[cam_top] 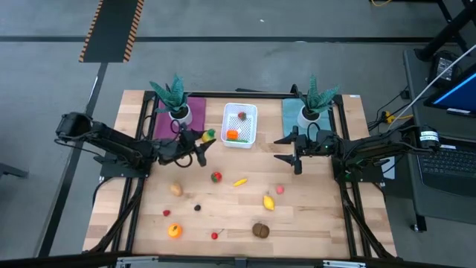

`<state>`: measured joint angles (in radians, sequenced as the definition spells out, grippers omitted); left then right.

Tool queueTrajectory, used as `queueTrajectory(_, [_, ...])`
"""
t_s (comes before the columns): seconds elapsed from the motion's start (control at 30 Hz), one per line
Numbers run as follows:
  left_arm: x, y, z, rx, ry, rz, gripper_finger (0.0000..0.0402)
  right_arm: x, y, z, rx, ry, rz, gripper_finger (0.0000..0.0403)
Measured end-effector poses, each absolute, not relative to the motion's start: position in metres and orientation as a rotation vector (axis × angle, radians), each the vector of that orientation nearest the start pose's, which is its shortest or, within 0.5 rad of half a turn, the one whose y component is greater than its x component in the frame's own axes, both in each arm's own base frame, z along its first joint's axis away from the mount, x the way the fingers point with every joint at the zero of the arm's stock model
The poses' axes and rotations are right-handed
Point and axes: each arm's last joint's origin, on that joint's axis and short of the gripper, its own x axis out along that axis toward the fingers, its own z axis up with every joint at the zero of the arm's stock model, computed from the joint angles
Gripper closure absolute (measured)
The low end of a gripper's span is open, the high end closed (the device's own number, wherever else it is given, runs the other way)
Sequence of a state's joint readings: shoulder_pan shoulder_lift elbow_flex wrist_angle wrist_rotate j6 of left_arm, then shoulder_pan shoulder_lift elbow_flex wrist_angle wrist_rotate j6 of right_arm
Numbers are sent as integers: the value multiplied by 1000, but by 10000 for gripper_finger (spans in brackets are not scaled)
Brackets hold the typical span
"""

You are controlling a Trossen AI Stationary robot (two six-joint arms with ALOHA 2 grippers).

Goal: Pick and placing Produce into tupperware
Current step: Put the yellow pineapple into the white bin

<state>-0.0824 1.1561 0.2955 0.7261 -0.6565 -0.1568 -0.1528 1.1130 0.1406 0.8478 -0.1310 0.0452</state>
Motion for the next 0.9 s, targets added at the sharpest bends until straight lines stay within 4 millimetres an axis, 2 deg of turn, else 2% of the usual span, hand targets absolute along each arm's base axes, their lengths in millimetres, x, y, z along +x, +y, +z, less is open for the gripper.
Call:
queueTrajectory(0.3, [218, 30, 181, -163, 117, 541, 236, 185, -25, 160, 58, 123, -36, 125])
queueTrajectory(0.6, [251, 61, 188, -141, 158, 472, 235, 185, -25, 160, 59, 124, -39, 125])
queueTrajectory(0.9, [280, 86, 194, -136, 287, 463, 235, 185, -25, 159, 59, 125, -39, 125])
